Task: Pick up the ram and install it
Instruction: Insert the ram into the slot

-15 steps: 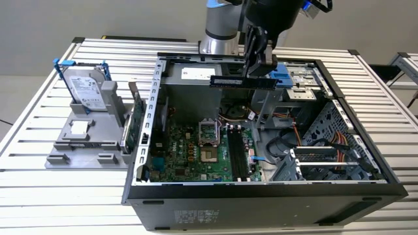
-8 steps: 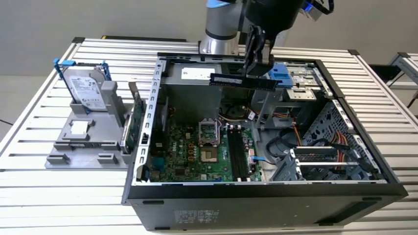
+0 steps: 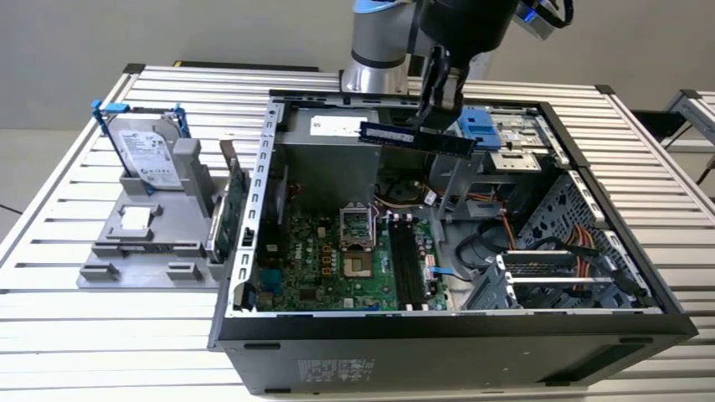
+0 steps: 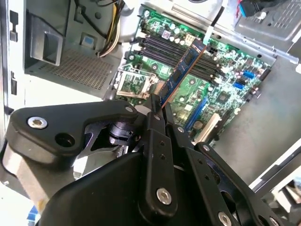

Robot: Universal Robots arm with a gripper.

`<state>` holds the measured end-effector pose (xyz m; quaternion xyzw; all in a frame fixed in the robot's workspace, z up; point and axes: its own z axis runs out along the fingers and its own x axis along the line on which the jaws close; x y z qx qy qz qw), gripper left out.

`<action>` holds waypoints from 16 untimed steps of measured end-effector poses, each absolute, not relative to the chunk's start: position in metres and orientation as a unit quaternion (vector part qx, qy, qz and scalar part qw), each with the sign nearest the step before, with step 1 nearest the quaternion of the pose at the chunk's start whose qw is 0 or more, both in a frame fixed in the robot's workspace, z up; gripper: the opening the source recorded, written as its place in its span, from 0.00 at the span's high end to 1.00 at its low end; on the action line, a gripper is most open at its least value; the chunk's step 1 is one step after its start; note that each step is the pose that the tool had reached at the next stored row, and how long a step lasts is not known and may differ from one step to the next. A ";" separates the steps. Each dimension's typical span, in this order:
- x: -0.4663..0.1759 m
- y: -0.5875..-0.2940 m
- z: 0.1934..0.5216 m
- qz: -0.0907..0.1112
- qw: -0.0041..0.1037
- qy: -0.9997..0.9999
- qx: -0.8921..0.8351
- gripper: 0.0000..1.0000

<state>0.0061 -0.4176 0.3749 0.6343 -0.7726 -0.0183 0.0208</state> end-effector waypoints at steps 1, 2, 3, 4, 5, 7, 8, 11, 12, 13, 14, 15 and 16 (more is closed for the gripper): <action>0.006 -0.418 0.375 -0.018 0.021 -0.776 0.630 1.00; 0.006 -0.418 0.375 -0.019 0.021 -0.780 0.626 1.00; 0.006 -0.418 0.375 -0.019 0.020 -0.783 0.621 1.00; 0.006 -0.418 0.375 -0.019 0.020 -0.787 0.616 1.00; 0.006 -0.418 0.375 -0.019 0.020 -0.791 0.611 1.00; 0.006 -0.418 0.375 -0.019 0.020 -0.797 0.603 1.00; 0.006 -0.418 0.375 -0.019 0.020 -0.800 0.599 1.00; 0.006 -0.418 0.375 -0.020 0.020 -0.810 0.586 1.00; 0.006 -0.418 0.375 -0.020 0.020 -0.813 0.582 1.00; 0.006 -0.418 0.375 -0.020 0.019 -0.816 0.578 1.00; 0.006 -0.418 0.375 -0.020 0.019 -0.819 0.573 1.00; 0.006 -0.418 0.375 -0.020 0.019 -0.822 0.569 1.00; 0.006 -0.418 0.375 -0.020 0.019 -0.825 0.564 1.00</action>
